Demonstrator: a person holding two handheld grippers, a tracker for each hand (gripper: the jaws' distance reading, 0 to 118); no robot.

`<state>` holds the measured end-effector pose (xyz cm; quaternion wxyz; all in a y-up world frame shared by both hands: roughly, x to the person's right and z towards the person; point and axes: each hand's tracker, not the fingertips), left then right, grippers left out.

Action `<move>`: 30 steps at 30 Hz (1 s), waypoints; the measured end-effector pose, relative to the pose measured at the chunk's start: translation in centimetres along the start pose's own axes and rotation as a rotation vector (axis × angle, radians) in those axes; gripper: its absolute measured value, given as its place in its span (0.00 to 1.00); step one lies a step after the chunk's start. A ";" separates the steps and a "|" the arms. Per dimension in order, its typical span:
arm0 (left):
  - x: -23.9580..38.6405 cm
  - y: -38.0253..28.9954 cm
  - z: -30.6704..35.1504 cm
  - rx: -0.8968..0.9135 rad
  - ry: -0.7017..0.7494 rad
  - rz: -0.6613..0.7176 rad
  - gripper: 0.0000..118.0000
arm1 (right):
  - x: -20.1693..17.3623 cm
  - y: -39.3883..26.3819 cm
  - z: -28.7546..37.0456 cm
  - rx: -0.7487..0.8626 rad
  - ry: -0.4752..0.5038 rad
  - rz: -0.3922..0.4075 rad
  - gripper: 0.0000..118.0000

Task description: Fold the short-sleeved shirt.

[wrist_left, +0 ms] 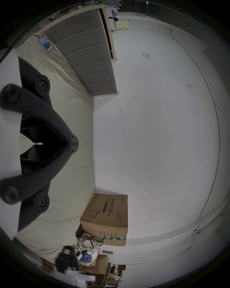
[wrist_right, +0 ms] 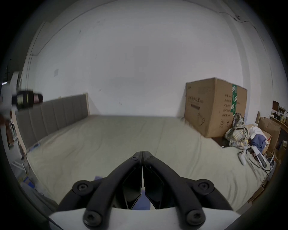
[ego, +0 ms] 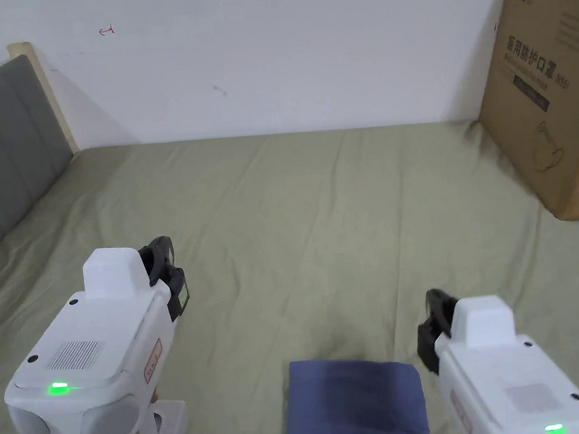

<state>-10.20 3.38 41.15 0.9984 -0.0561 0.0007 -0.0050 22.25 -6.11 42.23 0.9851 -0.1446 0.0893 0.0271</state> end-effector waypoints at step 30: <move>0.6 -15.5 -9.8 -0.867 -0.408 0.486 0.96 | -2.8 -15.7 -7.8 -0.404 0.021 0.037 0.00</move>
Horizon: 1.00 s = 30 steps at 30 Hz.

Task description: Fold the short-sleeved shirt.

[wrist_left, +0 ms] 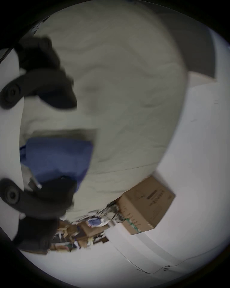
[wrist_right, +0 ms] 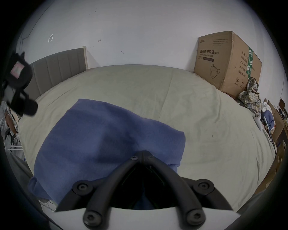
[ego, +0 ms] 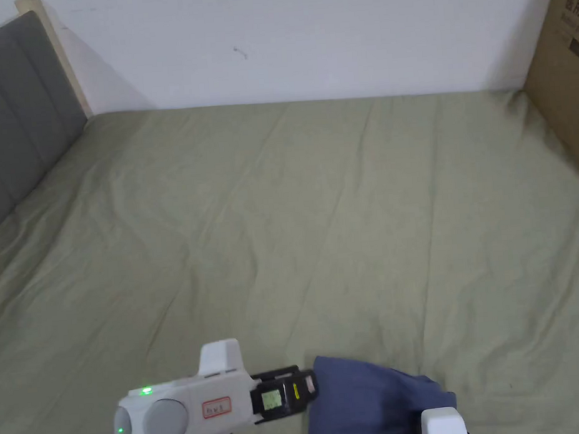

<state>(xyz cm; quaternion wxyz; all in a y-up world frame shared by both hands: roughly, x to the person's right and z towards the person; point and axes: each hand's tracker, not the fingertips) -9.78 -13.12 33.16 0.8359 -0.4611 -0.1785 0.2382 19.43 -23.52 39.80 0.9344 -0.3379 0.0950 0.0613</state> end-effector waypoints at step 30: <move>-3.1 3.8 -0.3 -0.089 0.058 -0.174 0.15 | 2.0 6.2 4.1 0.134 0.047 0.002 0.00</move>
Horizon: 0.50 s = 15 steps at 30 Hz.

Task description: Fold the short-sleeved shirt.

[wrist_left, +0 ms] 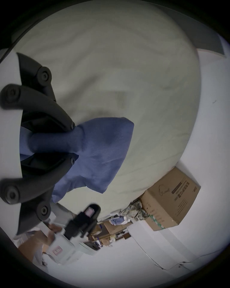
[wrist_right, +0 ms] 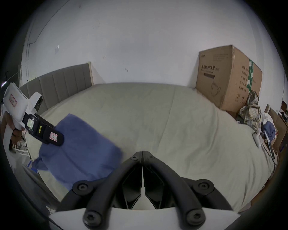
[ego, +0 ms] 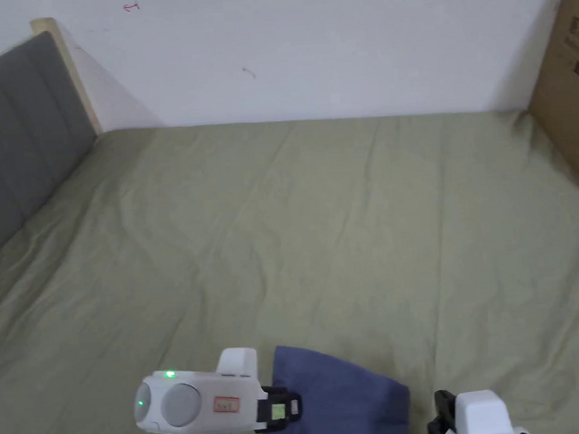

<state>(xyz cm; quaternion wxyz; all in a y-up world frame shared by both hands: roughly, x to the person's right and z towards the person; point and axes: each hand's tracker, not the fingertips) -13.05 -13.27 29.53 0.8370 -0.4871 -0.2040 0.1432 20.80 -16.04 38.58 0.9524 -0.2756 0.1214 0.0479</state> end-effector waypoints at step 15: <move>-24.0 5.7 16.3 0.052 0.450 0.132 0.15 | -4.3 8.7 0.0 0.162 0.020 0.014 0.00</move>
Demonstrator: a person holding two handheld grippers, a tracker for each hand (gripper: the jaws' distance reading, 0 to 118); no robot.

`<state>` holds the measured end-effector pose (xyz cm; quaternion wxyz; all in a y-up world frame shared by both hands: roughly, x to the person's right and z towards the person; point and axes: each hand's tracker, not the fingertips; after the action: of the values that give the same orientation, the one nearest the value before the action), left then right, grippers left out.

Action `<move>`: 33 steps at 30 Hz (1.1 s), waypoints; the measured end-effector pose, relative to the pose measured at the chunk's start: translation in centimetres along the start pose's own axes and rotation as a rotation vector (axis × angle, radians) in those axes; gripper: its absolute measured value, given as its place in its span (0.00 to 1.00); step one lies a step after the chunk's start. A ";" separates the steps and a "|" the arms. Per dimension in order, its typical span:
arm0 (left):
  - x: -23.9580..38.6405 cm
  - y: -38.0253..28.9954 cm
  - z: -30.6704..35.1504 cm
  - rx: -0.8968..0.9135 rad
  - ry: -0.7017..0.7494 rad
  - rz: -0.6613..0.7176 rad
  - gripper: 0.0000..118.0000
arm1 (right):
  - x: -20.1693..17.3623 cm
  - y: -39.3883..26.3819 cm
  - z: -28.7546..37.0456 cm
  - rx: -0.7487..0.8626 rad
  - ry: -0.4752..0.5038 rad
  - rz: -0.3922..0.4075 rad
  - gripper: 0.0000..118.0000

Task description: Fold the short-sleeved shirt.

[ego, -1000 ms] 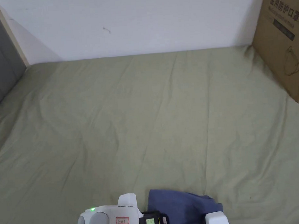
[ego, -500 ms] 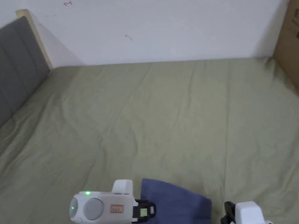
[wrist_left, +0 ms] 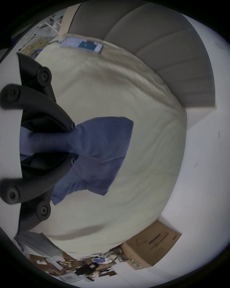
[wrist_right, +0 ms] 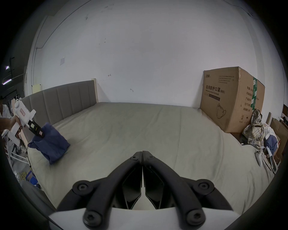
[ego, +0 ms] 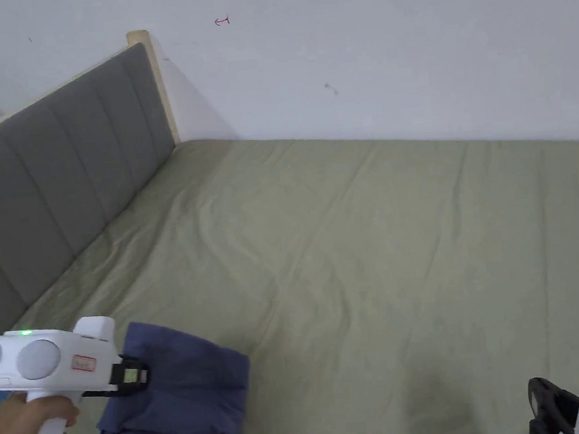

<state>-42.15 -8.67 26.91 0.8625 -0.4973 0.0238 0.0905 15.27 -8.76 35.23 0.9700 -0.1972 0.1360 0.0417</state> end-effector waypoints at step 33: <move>12.5 0.1 14.4 0.494 0.113 0.069 0.88 | 5.2 10.1 8.7 0.199 -0.095 -0.010 0.00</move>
<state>-30.60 5.44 32.48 0.9516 -0.2744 0.1102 0.0836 21.11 4.07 37.75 0.9903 -0.0984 0.0923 0.0322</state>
